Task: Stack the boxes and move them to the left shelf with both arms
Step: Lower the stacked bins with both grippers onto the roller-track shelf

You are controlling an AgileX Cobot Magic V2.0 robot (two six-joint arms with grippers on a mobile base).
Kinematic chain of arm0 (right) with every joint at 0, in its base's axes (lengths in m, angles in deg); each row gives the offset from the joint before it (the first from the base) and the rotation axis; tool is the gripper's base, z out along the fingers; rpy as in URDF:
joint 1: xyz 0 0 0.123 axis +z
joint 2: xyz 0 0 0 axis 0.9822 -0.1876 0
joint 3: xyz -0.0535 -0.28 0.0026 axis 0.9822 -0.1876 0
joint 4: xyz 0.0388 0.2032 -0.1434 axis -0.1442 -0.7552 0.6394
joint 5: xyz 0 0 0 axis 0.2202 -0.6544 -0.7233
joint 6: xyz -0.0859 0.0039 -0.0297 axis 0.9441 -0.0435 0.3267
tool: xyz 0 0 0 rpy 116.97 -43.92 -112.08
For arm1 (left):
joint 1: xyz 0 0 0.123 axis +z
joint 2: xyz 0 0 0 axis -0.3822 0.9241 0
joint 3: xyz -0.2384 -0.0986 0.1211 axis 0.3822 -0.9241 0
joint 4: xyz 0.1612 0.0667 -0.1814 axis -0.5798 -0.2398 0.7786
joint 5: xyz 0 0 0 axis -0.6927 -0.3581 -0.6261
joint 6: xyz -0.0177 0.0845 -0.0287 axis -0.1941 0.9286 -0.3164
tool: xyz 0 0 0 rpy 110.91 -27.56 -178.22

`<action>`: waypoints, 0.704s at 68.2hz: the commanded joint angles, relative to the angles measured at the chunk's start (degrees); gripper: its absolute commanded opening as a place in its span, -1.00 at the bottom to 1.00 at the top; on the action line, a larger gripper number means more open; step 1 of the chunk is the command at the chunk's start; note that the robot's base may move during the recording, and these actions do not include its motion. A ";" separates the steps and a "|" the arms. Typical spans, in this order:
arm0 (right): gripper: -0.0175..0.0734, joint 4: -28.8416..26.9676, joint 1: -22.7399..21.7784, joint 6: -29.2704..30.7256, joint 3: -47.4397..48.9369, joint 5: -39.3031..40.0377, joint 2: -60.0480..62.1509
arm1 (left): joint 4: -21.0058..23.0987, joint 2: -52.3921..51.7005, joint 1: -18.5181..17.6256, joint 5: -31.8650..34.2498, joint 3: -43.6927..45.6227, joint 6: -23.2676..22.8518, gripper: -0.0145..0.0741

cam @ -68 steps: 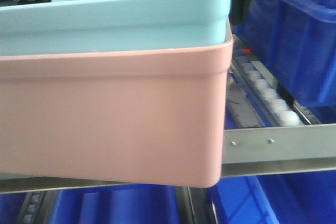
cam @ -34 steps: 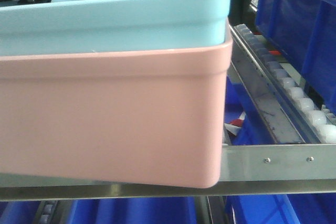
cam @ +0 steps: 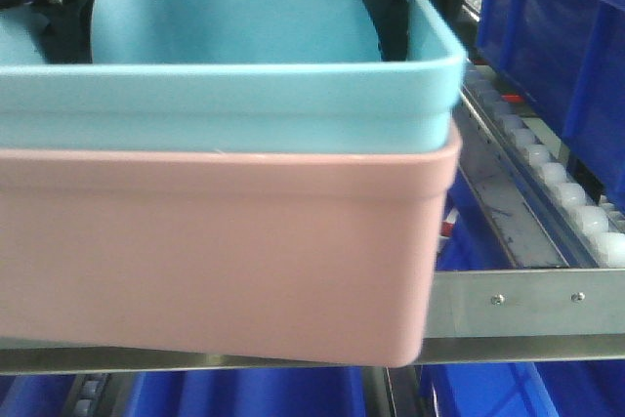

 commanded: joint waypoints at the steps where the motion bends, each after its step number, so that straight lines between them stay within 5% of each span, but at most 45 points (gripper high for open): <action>1: -0.50 -1.80 1.18 0.29 2.80 9.06 2.61 | 5.64 -2.65 -2.00 9.37 3.09 -1.22 -0.70; 48: -0.50 -1.80 1.18 0.29 2.80 10.33 2.61 | 4.90 -2.65 -1.89 9.23 3.09 -1.22 -0.70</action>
